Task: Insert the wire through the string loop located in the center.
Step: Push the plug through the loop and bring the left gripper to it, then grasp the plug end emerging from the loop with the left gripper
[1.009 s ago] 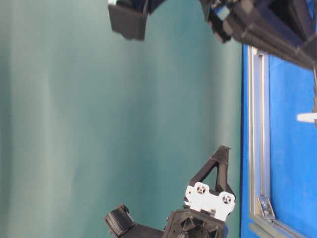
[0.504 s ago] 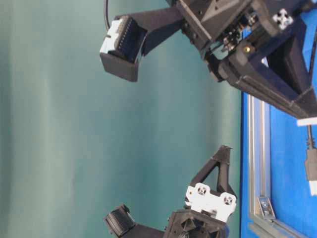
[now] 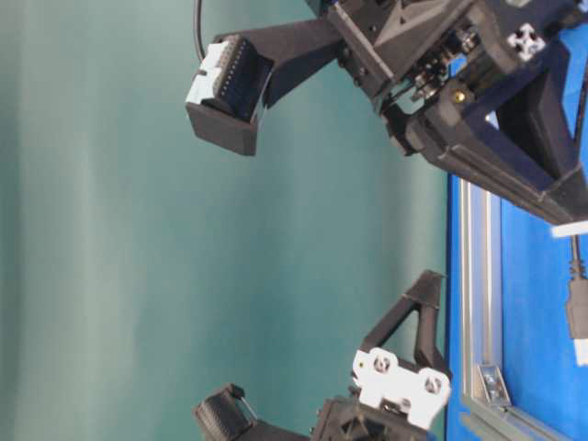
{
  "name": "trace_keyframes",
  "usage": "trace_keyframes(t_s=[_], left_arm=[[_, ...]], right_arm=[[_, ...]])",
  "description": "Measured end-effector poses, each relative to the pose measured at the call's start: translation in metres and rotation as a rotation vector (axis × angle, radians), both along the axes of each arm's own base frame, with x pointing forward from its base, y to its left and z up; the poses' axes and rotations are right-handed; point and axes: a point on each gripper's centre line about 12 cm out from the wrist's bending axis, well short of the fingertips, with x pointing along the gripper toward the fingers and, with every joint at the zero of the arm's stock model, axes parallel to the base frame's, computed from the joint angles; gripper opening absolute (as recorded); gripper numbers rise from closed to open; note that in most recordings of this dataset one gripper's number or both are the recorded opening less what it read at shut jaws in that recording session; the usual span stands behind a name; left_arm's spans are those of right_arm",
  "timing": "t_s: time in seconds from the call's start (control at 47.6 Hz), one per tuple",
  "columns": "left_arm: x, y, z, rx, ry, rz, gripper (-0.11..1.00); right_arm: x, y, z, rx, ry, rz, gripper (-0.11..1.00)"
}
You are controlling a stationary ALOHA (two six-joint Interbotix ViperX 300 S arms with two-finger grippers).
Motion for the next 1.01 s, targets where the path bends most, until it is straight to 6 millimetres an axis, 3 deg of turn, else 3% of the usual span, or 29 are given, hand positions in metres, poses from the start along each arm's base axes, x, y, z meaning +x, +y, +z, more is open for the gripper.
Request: trace_keyframes(t_s=[0.252, 0.525, 0.883, 1.009], left_arm=[[-0.005, -0.054, -0.007, -0.071, 0.014, -0.127, 0.0], [-0.009, -0.097, -0.006, -0.123, 0.007, -0.236, 0.0], [-0.01, -0.104, -0.007, -0.126, 0.019, -0.254, 0.01], [-0.01, -0.104, -0.007, -0.126, 0.018, -0.254, 0.17]], right_arm=[[0.0, -0.001, 0.0, 0.0, -0.002, -0.002, -0.02], [0.0, -0.001, 0.0, 0.0, -0.002, -0.002, -0.02], [0.0, -0.001, 0.0, 0.0, 0.002, -0.001, -0.02], [0.0, 0.0, 0.0, 0.001, -0.001, -0.001, -0.02]])
